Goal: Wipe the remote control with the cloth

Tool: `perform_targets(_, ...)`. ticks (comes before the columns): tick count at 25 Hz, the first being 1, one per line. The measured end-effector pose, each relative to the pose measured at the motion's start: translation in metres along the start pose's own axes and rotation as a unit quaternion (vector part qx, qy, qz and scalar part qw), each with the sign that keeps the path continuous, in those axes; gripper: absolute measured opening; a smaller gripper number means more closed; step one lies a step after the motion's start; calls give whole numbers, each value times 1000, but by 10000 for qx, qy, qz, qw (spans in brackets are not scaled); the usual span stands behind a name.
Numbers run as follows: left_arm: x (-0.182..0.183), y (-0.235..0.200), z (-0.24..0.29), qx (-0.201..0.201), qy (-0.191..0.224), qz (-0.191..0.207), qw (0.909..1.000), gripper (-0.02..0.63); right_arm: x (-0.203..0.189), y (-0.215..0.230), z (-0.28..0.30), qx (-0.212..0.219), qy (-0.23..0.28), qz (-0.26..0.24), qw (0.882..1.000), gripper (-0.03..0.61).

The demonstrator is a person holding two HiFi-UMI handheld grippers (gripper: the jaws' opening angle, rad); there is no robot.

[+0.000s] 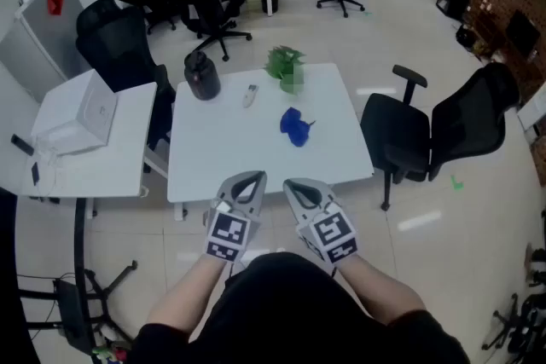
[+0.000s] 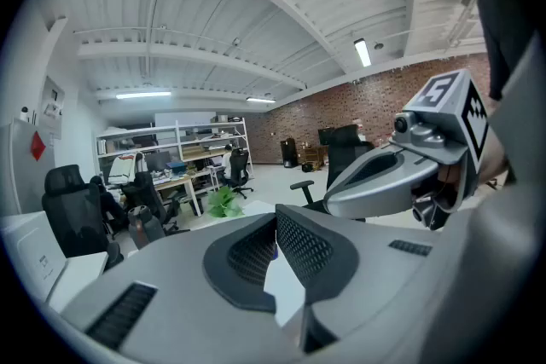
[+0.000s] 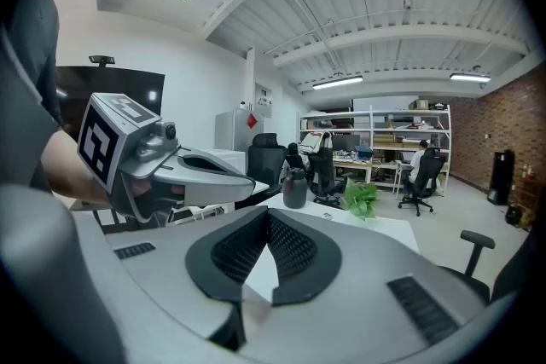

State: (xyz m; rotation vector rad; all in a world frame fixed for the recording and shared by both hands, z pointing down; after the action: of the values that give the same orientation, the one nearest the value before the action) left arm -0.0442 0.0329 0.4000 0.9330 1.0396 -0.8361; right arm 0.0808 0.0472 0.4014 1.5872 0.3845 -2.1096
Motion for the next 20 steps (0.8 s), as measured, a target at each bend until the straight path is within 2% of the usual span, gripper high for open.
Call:
perform_targets(5,3,8,23,231,-103,-69,9997,0,-9,21,-15,72,-89,18,9999,6)
perform_targets(11,-9,-18,70,525,-481,-44,9975,31,-18,46,-9,118,-218,169,9996,6)
perform_targets(20,-55,-102,208,825,-1106,-240,9901,238,-21,114,63,28,-591,480,9971,6)
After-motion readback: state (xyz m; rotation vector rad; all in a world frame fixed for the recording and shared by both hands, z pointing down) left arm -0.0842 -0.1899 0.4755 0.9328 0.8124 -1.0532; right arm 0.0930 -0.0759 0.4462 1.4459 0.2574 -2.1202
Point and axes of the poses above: the fingertips, and each gripper's own axes: z forward along the fingers, y to its right, x out of its top, the point moved 7 cm from there along -z, backward along the fingers, and after that the axes turned 13 degrees about x, right-handed, at the moved point
